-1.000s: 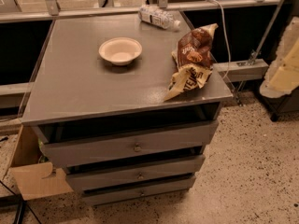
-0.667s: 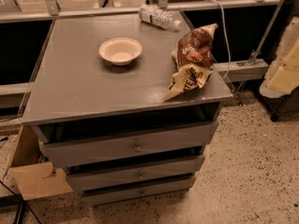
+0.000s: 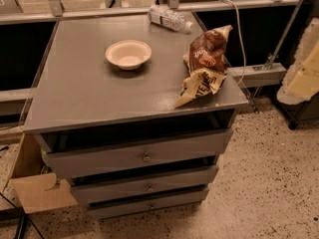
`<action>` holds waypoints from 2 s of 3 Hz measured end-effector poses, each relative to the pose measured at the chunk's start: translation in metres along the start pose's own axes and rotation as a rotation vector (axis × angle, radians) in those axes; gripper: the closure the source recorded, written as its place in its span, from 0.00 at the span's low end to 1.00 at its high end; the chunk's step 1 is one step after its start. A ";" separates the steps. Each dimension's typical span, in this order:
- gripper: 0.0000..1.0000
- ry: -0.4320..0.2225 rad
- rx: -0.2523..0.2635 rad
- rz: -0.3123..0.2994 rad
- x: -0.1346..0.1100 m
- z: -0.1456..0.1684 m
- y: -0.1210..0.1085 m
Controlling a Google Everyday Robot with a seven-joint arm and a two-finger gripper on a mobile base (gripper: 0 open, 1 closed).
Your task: Open middle drawer
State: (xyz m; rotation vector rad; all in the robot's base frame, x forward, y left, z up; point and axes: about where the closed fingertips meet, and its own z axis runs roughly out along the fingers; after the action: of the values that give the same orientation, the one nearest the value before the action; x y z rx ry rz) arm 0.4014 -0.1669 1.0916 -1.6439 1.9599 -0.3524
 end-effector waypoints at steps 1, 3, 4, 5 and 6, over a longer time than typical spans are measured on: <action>0.00 0.000 0.000 0.000 0.000 0.000 0.000; 0.00 0.000 0.000 0.000 0.000 0.000 0.000; 0.00 0.000 0.000 0.000 0.000 0.000 0.000; 0.00 0.000 0.000 0.000 0.000 0.000 0.000; 0.00 0.000 0.000 0.000 0.000 0.000 0.000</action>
Offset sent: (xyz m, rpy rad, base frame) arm -0.1316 -0.2172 -0.0907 -0.9317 0.4090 -0.2974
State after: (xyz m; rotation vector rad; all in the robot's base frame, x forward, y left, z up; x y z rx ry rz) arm 0.4014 -0.1669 1.0916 -1.6439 1.9599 -0.3524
